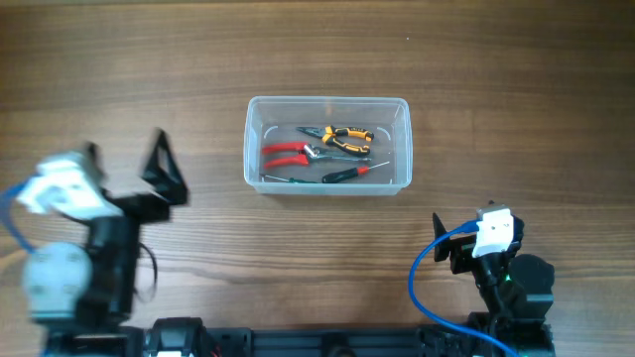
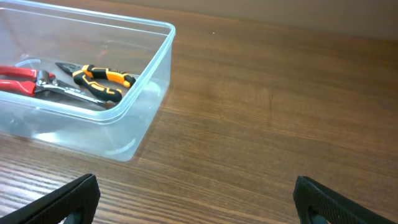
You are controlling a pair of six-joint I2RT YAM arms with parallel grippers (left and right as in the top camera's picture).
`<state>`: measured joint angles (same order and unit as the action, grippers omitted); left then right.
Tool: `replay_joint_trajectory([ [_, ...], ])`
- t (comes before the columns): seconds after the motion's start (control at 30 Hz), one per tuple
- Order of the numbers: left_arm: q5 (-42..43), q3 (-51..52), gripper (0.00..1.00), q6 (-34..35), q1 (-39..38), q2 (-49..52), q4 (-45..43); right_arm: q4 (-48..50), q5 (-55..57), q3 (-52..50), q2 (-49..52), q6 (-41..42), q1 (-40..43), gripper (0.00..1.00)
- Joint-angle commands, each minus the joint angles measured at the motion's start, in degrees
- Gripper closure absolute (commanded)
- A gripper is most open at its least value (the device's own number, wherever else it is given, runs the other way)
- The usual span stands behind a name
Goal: Pack container
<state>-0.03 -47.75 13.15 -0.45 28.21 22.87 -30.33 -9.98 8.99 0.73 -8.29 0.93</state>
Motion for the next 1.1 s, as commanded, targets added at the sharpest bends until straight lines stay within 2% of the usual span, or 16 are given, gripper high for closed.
replay_joint_trajectory([
  [0.0, 2.38, 18.16, 0.00, 2.78, -1.31, -11.52, -4.35, 0.09, 1.03, -0.11, -0.59, -0.70, -0.22, 0.00],
  [0.13, 1.95, 34.88, 0.00, 2.75, -1.31, -25.14, -8.63, 0.09, 1.03, -0.11, -0.59, -0.70, -0.22, 0.00],
  [0.2, 1.88, 38.40, 0.00, 2.73, -1.31, -27.98, -9.01, 0.09, 1.03, -0.11, -0.59, -0.72, -0.22, 0.00],
  [0.43, 1.53, 42.27, 0.00, 2.73, -1.33, -28.02, -5.07, 0.09, 1.03, -0.11, -0.59, -0.70, -0.22, 0.00],
  [1.07, 1.51, 42.27, 0.00, 2.32, -1.31, -28.00, -5.07, 0.09, 1.03, -0.11, -0.59, -0.72, -0.22, 0.00],
])
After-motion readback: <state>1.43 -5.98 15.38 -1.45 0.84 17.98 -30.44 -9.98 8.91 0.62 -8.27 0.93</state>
